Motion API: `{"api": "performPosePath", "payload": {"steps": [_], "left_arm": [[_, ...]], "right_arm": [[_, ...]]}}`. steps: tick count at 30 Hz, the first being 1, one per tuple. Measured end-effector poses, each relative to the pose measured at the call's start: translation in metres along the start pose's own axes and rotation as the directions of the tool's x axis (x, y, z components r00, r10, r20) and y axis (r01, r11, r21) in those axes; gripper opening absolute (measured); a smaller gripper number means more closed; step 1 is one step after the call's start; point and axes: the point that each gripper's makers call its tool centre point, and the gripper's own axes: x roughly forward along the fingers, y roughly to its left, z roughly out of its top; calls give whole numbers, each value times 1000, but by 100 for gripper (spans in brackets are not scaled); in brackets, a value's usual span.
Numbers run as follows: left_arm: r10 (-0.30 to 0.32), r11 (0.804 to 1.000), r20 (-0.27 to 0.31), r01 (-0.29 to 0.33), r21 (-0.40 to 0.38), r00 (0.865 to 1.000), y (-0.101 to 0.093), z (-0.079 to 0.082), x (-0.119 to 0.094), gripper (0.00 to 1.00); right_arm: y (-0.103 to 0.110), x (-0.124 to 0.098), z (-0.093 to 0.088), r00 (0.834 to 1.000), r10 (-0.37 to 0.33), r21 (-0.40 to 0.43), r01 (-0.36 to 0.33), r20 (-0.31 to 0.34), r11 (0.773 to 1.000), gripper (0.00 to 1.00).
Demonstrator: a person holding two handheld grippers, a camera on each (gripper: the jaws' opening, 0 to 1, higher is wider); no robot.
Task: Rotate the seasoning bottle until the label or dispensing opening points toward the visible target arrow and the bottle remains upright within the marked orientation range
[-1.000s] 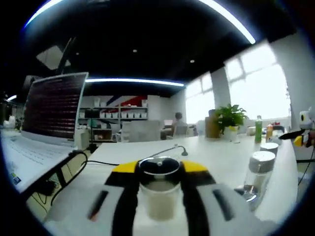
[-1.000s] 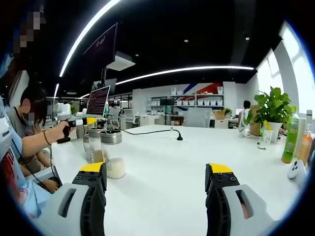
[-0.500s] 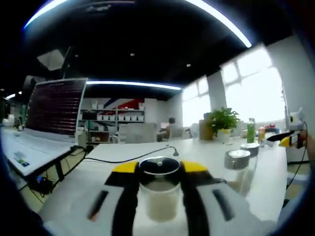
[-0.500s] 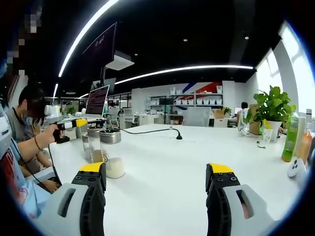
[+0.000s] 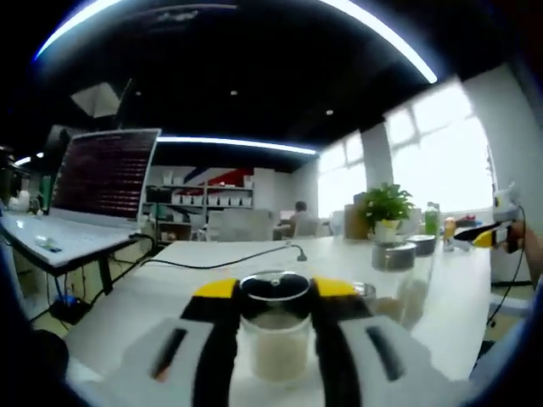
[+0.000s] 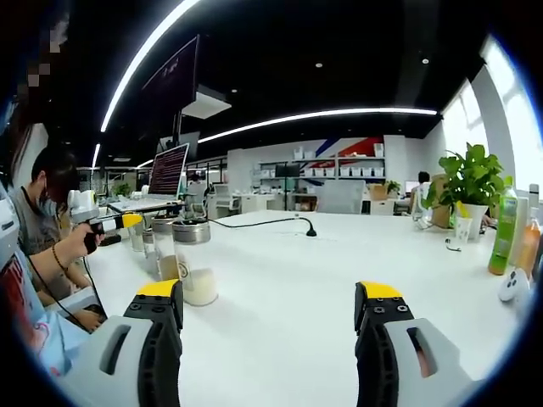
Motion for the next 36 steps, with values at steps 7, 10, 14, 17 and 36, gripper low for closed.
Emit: {"api": "performPosePath", "payload": {"steps": [7,10,14,17,36], "left_arm": [[38,999,-44,-37,19,998,0,-15,2,34],[40,999,-46,-41,-7,998,0,-20,3,34],[53,999,-47,-54,-4,997,-1,-23,5,34],[60,998,-46,-61,-5,997,0,-25,5,34],[81,996,-9,-80,32,997,-2,-26,1,33]], "right_arm": [[0,1,3,1000,0,-22,0,12,1000,85],[-2,2,1,1000,-4,-17,4,-2,1000,85],[-2,3,0,1000,0,-13,0,-5,1000,84],[-2,4,0,1000,2,-14,-3,-6,1000,84],[-5,1,-5,1000,-6,-14,6,-18,1000,83]]}}
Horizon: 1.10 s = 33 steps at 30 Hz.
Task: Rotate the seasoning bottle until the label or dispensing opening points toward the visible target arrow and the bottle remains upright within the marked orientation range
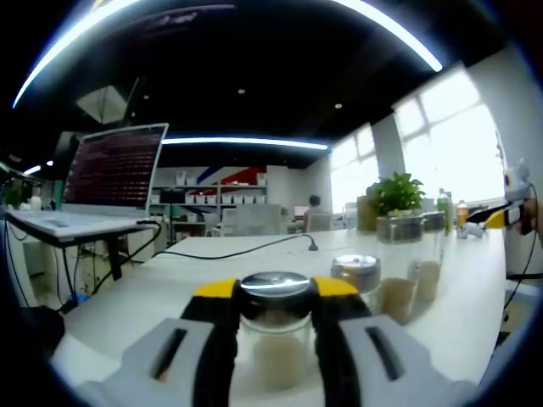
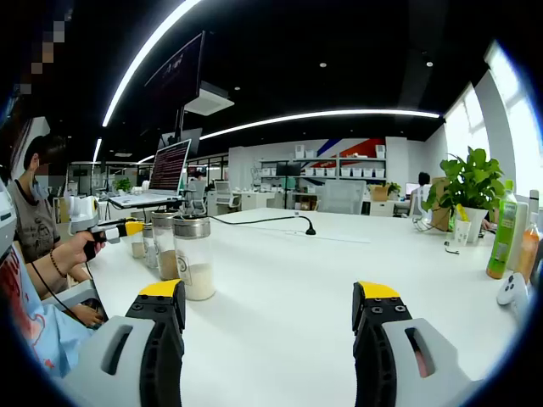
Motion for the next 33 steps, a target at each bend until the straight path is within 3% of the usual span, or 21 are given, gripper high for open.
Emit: {"api": "performPosePath", "payload": {"steps": [20,33], "left_arm": [[-106,994,-9,106,-10,994,-3,1,5,33],[-250,968,-52,249,-20,967,-8,0,6,33]], "right_arm": [[-1,3,7,1000,7,-5,-7,23,1000,84],[8,20,2,999,48,-5,-48,2,999,83]]}}
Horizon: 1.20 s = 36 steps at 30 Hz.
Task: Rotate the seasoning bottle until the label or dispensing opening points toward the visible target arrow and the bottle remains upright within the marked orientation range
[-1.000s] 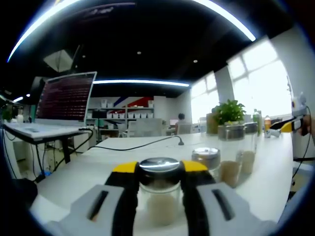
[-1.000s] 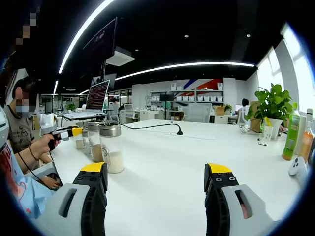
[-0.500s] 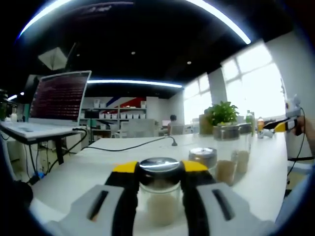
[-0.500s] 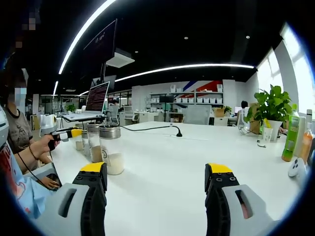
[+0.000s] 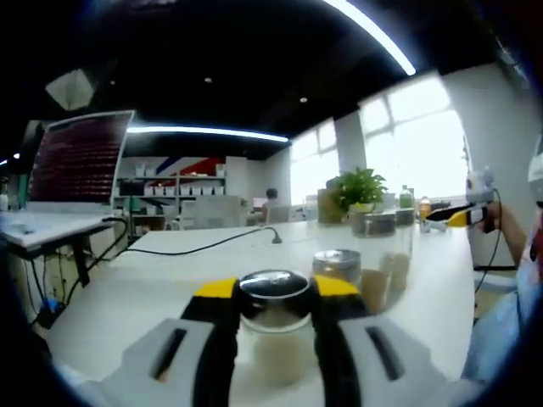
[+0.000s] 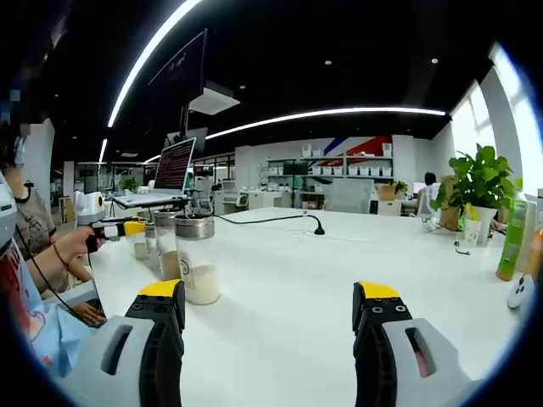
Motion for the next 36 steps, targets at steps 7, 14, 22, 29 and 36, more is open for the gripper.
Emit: {"api": "performPosePath", "payload": {"steps": [7,14,22,29,36], "left_arm": [[-66,998,-12,66,-2,998,-2,0,-1,33],[-138,990,-44,137,-4,990,-4,-1,1,33],[-223,975,-64,223,-2,973,-8,-2,2,33],[-276,961,-63,276,-4,959,-11,-1,3,33],[-311,950,-82,311,-8,947,-13,-1,5,34]], "right_arm": [[4,-1,9,999,11,6,-11,35,1000,84],[9,-3,25,994,30,22,-32,101,999,84],[11,7,27,992,53,40,-58,115,998,84],[9,5,35,990,60,24,-63,128,998,84],[-2,0,33,993,23,-21,-20,115,1000,84]]}}
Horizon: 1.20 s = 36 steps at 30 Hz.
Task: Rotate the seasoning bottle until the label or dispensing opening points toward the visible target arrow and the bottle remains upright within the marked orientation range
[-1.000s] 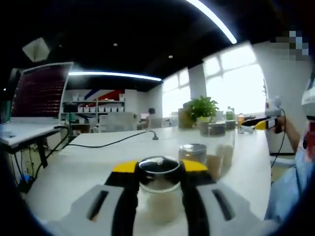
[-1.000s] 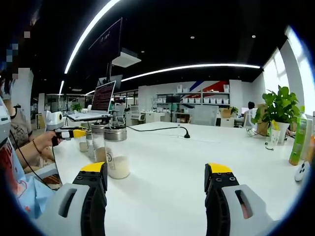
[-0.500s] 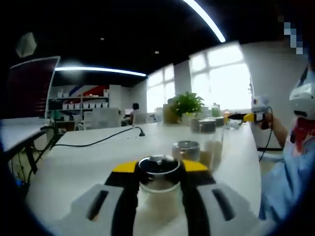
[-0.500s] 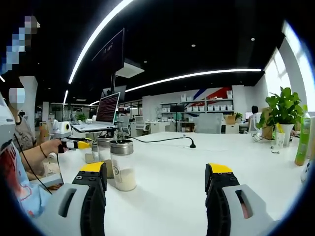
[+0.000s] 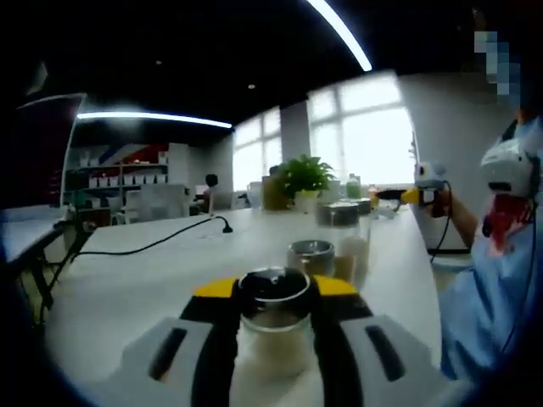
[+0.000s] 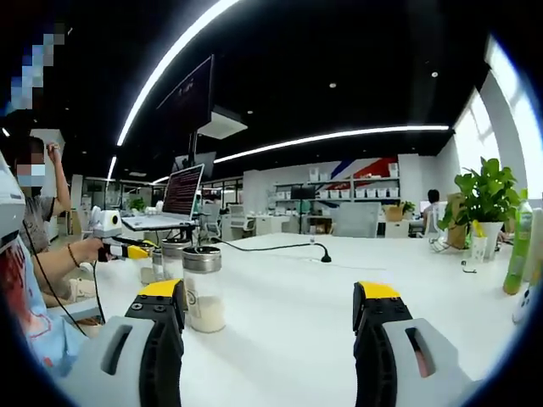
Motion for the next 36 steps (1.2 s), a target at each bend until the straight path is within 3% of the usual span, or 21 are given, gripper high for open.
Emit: {"api": "performPosePath", "payload": {"steps": [6,10,16,17,18,20,23,26,31,36], "left_arm": [[-31,1000,-35,31,-1,999,-2,-1,1,34],[-44,999,-31,44,-13,999,-2,-1,2,34],[-63,998,-29,63,-9,998,-8,0,6,34],[-54,999,-12,54,10,998,-8,4,6,35],[-52,999,42,51,10,998,-8,14,5,35],[-45,999,100,47,-22,994,-6,28,-1,39],[-16,1000,112,16,1,994,-3,37,-8,48],[34,999,75,-36,27,997,-5,37,-12,60],[142,989,22,-142,36,990,-7,33,-18,58],[248,968,69,-245,-58,966,-4,37,-26,60]], "right_arm": [[-1,1,10,1000,10,-26,-10,23,1000,84],[-2,1,15,998,16,-4,-16,59,1000,84],[8,5,17,998,41,-27,-39,57,999,85],[10,5,17,997,47,-30,-46,55,998,85],[11,5,16,997,52,-32,-51,54,998,85],[13,6,15,997,55,-34,-54,50,998,85],[13,5,12,998,54,-36,-52,43,998,85],[12,4,10,998,49,-36,-48,39,998,85],[10,1,7,998,41,-28,-40,41,999,85],[9,-3,8,998,35,-37,-33,44,999,85]]}}
